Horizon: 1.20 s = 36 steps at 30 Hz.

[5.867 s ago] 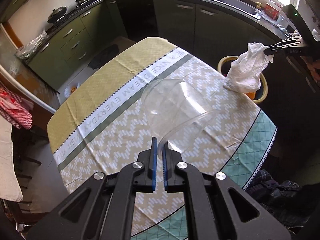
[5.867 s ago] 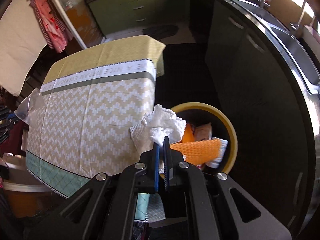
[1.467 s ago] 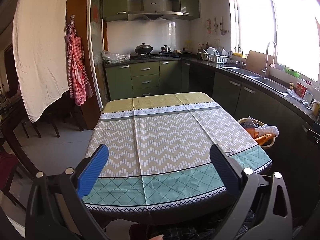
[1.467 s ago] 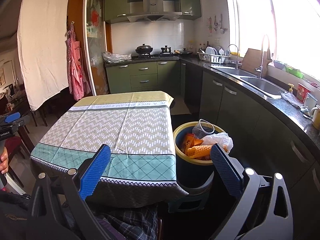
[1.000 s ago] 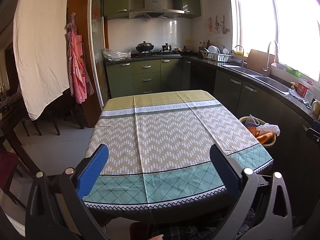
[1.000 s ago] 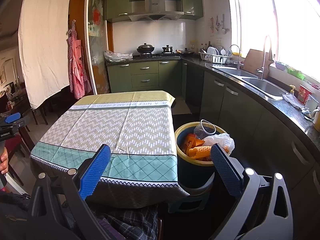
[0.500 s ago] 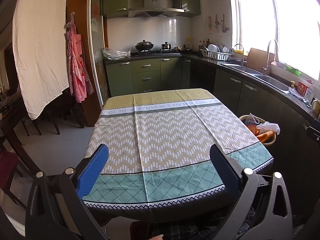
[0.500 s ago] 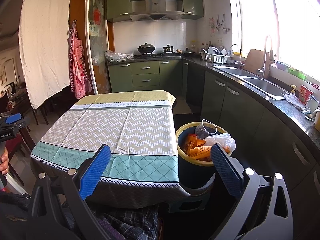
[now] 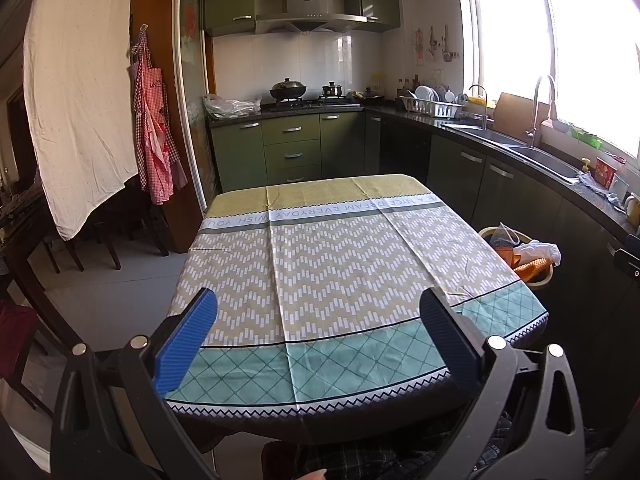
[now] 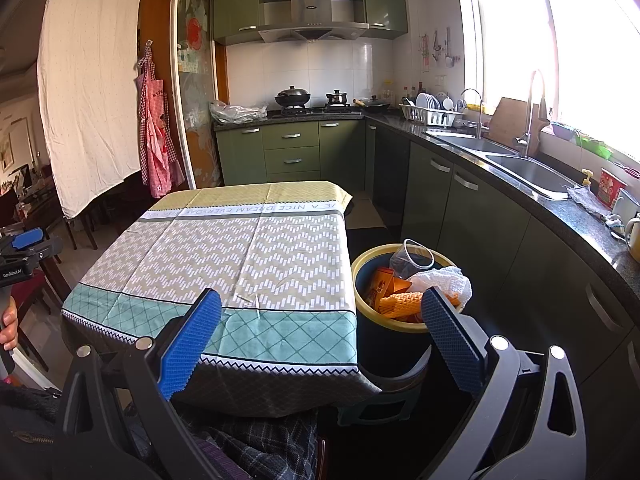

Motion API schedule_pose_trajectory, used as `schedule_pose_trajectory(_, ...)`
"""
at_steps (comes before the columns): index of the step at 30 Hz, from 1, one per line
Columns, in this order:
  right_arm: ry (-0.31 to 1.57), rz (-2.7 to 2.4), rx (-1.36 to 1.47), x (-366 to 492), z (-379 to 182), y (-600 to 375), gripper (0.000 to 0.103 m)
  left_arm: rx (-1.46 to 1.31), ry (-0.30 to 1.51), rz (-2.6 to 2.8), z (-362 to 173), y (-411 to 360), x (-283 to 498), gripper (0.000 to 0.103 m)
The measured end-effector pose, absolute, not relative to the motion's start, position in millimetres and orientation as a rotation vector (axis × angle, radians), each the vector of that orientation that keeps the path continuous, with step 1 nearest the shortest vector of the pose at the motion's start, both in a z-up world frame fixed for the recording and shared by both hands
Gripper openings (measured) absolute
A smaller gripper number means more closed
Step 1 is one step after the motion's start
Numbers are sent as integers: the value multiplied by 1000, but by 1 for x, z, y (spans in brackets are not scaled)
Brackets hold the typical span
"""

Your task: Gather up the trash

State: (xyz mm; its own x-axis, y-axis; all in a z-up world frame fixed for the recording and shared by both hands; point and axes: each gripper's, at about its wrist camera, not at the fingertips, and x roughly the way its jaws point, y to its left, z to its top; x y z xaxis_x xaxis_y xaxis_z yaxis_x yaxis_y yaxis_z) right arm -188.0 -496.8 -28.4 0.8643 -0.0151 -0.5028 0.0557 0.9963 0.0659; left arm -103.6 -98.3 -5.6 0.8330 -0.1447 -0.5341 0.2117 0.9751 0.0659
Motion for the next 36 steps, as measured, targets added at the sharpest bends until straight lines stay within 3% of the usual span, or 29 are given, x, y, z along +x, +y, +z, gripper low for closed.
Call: schedule_pose_trajectory(36,539,-22,71,-181,-30,-495,99,110,553,-186,-4,-95,-102,96)
